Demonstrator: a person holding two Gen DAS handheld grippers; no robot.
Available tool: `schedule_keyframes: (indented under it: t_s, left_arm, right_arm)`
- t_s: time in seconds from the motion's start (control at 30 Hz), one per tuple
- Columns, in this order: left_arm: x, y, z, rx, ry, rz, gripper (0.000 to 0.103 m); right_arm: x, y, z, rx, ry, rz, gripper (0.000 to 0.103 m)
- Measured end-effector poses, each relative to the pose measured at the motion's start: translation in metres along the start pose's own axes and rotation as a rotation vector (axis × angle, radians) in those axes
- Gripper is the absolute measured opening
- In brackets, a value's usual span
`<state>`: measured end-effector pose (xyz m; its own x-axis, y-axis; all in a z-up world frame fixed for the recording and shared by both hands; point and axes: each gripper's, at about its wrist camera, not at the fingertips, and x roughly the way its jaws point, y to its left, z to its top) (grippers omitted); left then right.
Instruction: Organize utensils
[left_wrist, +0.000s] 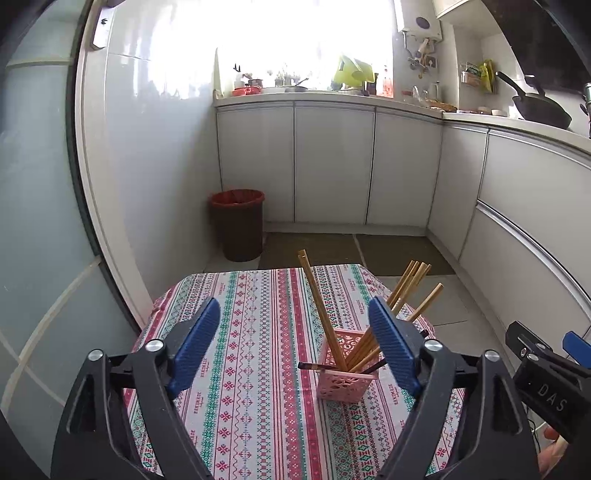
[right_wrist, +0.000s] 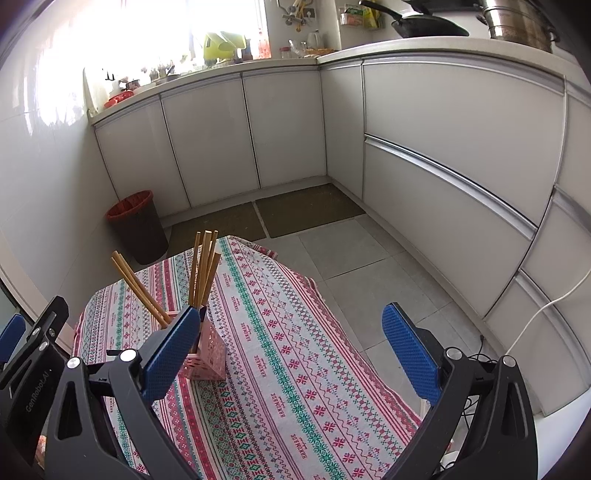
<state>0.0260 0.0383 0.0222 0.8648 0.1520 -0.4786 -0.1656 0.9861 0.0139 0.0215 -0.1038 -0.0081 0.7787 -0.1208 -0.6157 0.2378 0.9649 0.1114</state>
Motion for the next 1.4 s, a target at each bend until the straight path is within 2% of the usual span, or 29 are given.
schedule_keyframes:
  t_s: [0.03,0.07,1.4]
  left_arm:
    - [-0.0004,0.0001,0.0004,0.000,0.001,0.005,0.096]
    - [-0.0011,0.0000,0.0007,0.000,0.000,0.006,0.097]
    - [0.0020,-0.0059,0.0015,0.012,0.032,0.008,0.096]
  right_arm:
    - [0.0001,-0.0003,-0.0002,0.001,-0.001,0.000,0.096]
    - [0.0001,-0.0007,-0.0005,0.003,-0.001,0.000,0.096]
    - [0.0028,-0.0026,0.0009,0.015,0.008,-0.006,0.096]
